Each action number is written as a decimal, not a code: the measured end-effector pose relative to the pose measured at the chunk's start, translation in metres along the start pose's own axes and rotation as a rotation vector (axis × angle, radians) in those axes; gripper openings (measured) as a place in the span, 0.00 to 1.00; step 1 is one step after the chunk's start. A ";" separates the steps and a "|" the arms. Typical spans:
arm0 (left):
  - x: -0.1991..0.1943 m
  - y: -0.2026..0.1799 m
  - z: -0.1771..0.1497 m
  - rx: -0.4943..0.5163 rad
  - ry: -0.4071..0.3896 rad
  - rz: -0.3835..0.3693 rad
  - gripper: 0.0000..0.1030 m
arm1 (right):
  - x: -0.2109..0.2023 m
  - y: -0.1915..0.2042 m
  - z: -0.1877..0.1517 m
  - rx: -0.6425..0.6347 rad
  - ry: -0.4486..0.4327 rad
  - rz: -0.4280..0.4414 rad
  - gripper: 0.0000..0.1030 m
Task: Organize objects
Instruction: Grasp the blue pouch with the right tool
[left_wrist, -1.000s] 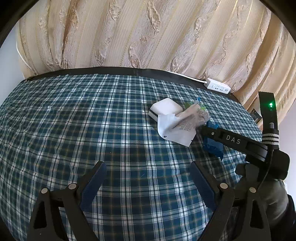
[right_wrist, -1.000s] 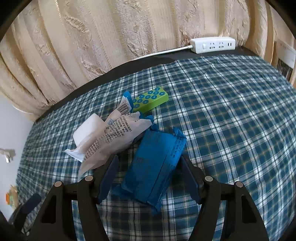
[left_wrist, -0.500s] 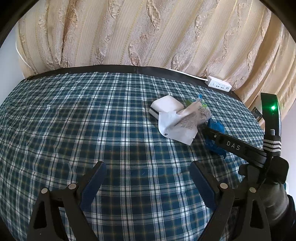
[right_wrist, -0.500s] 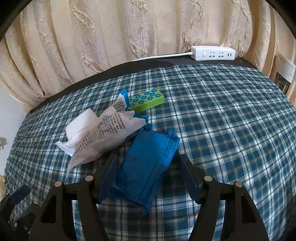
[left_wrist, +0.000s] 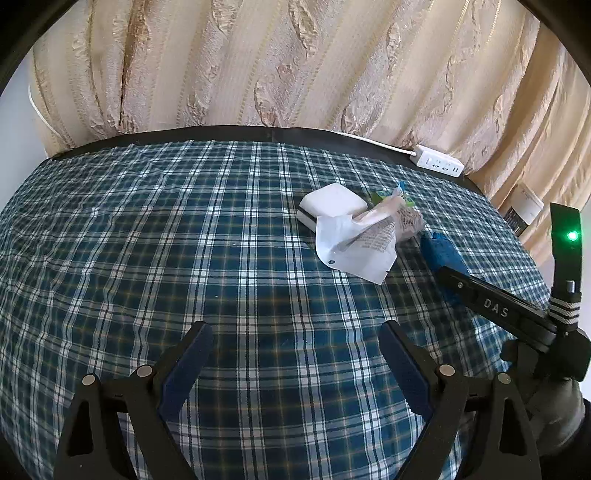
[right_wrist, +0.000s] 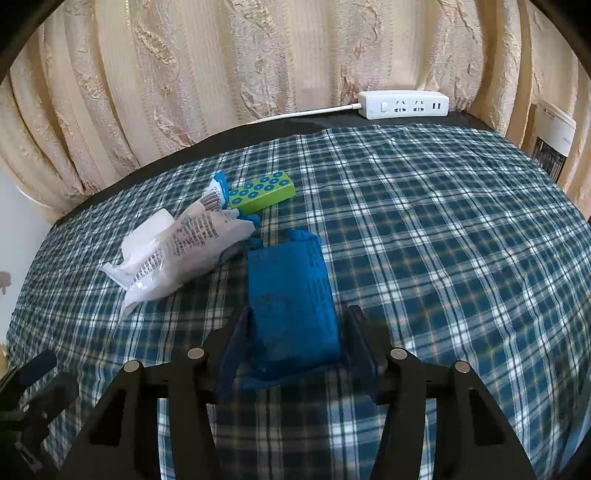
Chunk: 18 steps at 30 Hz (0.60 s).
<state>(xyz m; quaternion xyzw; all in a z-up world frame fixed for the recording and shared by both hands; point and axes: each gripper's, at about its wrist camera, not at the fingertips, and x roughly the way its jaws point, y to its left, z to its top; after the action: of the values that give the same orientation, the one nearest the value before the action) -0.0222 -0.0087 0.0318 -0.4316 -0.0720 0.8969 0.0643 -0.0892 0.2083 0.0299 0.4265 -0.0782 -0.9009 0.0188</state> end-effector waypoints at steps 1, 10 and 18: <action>0.000 0.000 0.000 0.001 0.000 0.001 0.91 | -0.001 -0.001 -0.001 0.000 0.000 0.001 0.52; 0.001 -0.001 -0.001 0.002 0.004 0.004 0.91 | 0.002 0.001 0.003 -0.007 0.002 0.004 0.53; 0.001 -0.002 -0.001 0.002 0.003 0.005 0.91 | 0.011 0.009 0.009 -0.044 -0.010 -0.018 0.53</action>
<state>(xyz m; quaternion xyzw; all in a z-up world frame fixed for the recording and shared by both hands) -0.0223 -0.0067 0.0306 -0.4332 -0.0696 0.8964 0.0625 -0.1031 0.1995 0.0287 0.4221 -0.0546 -0.9047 0.0196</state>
